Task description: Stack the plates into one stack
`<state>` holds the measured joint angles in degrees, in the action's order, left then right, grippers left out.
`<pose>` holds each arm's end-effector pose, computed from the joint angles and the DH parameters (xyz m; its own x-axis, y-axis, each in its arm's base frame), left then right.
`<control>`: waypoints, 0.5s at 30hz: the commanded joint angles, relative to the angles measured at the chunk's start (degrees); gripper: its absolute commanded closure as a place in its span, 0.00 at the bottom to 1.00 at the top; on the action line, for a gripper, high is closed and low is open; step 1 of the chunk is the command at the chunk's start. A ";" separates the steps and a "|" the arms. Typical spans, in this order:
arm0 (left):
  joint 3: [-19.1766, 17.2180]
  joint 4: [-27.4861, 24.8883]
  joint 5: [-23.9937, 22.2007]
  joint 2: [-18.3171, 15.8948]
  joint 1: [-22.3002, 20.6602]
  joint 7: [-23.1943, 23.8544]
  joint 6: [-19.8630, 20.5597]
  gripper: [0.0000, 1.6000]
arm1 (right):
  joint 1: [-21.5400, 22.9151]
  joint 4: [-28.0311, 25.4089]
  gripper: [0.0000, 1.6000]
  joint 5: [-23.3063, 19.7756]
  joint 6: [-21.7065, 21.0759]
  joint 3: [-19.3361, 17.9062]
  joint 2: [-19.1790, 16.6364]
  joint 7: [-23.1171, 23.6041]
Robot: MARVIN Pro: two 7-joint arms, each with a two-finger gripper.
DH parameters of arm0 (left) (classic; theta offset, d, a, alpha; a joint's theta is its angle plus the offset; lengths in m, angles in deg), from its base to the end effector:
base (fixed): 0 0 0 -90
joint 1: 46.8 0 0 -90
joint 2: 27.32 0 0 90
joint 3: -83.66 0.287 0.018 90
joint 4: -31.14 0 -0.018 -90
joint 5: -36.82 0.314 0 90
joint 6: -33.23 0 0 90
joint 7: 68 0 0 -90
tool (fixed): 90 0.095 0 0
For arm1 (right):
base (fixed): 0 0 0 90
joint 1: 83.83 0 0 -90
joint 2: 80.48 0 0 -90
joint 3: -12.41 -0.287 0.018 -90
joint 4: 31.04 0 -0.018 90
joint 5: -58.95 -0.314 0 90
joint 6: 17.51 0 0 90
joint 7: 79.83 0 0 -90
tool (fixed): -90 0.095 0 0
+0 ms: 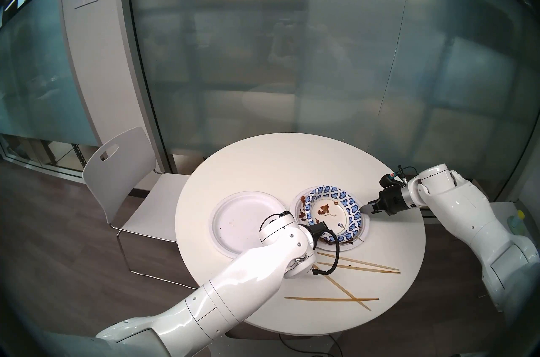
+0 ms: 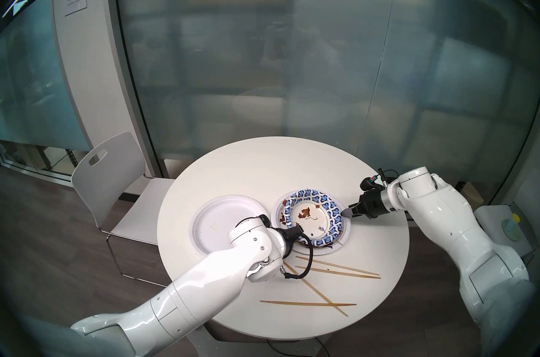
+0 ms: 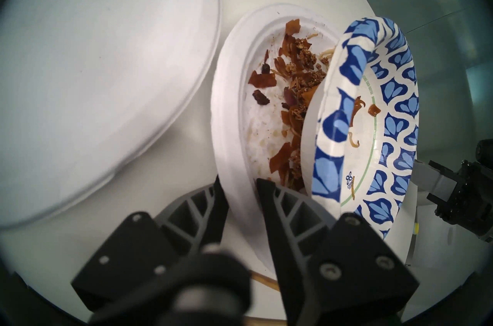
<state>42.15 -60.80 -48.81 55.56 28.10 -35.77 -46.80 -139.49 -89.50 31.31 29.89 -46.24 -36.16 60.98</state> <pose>0.3504 -0.2415 -0.3265 0.7813 0.5091 0.3611 0.2685 -0.7964 0.5420 0.4728 -0.1876 -0.2959 0.7896 0.2742 0.5490 0.4812 -0.8318 -0.2766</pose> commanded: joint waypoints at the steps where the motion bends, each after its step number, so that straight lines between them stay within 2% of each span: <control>1: 0.24 -0.96 0.29 -0.03 0.02 0.06 -0.12 0.61 | -0.45 -2.24 0.72 -0.56 -0.40 -0.92 -0.62 -0.53; 3: 0.30 -1.17 0.33 0.01 -0.05 -0.06 -0.27 0.64 | -0.62 -2.48 0.71 -0.64 -0.55 -1.03 -0.67 -0.66; 6: 0.31 -1.49 0.45 0.12 -0.16 -0.09 -0.63 0.73 | -0.94 -2.88 0.81 -0.76 -0.70 -1.15 -0.74 -0.78; 7: 0.30 -1.56 0.41 0.14 -0.24 -0.10 -0.66 0.75 | -1.03 -3.01 0.81 -0.80 -0.80 -1.18 -0.76 -0.83; 8: 0.29 -1.60 0.41 0.15 -0.29 -0.11 -0.70 0.83 | -1.13 -3.14 0.80 -0.85 -0.87 -1.22 -0.77 -0.88; 10: 0.32 -1.60 0.41 0.17 -0.41 -0.02 -0.82 0.86 | -1.38 -3.38 0.79 -0.95 -0.98 -1.29 -0.78 -1.04; 11: 0.33 -1.61 0.41 0.20 -0.45 -0.02 -0.86 0.94 | -1.46 -3.50 0.83 -0.98 -1.06 -1.34 -0.79 -1.12; 13: 0.35 -1.64 0.39 0.22 -0.49 -0.05 -0.89 0.94 | -1.54 -3.61 0.83 -1.01 -1.12 -1.38 -0.80 -1.20; 14: 0.36 -1.70 0.39 0.24 -0.51 -0.07 -0.94 1.00 | -1.62 -3.72 0.84 -1.04 -1.19 -1.43 -0.82 -1.25; 15: 0.37 -1.78 0.38 0.24 -0.53 -0.11 -0.99 1.00 | -1.70 -3.84 0.85 -1.05 -1.26 -1.48 -0.85 -1.31</control>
<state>42.71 -61.64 -48.49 55.46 28.14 -36.01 -47.87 -140.93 -91.86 30.75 28.50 -47.29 -36.86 59.47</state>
